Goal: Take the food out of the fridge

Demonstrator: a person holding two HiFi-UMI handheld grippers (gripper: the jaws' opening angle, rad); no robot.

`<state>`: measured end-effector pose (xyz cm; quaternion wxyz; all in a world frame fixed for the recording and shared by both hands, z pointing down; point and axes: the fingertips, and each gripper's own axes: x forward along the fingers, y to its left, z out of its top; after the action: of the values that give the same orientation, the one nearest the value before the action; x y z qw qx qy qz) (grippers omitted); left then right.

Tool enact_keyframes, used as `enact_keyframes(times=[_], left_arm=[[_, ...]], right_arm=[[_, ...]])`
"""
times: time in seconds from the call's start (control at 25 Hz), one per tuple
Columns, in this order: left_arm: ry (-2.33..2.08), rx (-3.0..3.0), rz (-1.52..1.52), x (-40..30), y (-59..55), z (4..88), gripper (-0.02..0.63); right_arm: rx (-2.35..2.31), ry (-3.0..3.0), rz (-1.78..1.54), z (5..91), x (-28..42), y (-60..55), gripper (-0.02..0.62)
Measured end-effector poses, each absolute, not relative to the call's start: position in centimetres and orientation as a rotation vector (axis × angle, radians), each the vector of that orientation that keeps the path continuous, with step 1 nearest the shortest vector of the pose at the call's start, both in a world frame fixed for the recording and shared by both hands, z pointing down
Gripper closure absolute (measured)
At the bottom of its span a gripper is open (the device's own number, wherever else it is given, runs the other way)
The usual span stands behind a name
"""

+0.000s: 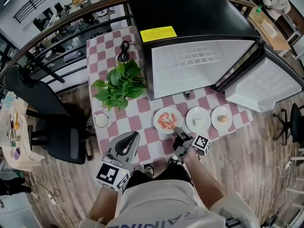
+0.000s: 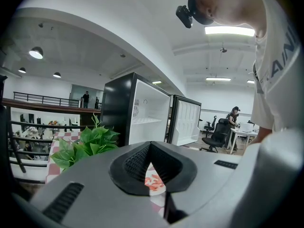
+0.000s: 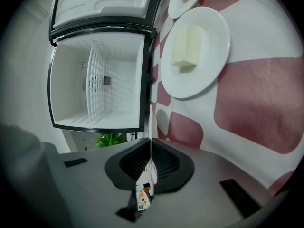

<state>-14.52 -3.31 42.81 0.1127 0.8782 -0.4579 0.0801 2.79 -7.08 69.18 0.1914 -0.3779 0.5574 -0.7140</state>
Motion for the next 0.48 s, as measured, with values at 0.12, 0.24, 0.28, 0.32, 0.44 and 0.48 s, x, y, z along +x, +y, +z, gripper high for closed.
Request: enact_keyframes(times=[0.12,0.24,0.28,0.32,0.44,0.48], left_arm=[[-1.341,2.572,0.241,-14.4,-3.2,43.0,0.6],[-1.345,2.568,0.239,-14.4,-3.1,43.0,0.6],[-1.346,2.567,0.238,-14.4,-3.0,43.1,0.6],[-1.348,2.566,0.239,-14.5,-2.9,43.1,0.6],[-1.355,2.56,0.243,-14.7,-2.7,43.1,0.6],[-1.357,2.557,0.244,-14.9,-2.6,43.2,0.6]], right_arm=[[-1.082,1.557,-2.009,69.9,3.0,-6.9,0.568],[-1.107,1.564,-2.005,70.5,3.2,-6.7,0.569],[-1.112,1.564,-2.006,70.6,3.2,-6.7,0.569],[-1.118,1.569,-2.006,70.8,3.2,-6.6,0.569],[-1.153,1.659,-1.979,70.7,3.1,-6.6,0.569],[-1.173,1.713,-1.963,70.7,3.0,-6.6,0.569]])
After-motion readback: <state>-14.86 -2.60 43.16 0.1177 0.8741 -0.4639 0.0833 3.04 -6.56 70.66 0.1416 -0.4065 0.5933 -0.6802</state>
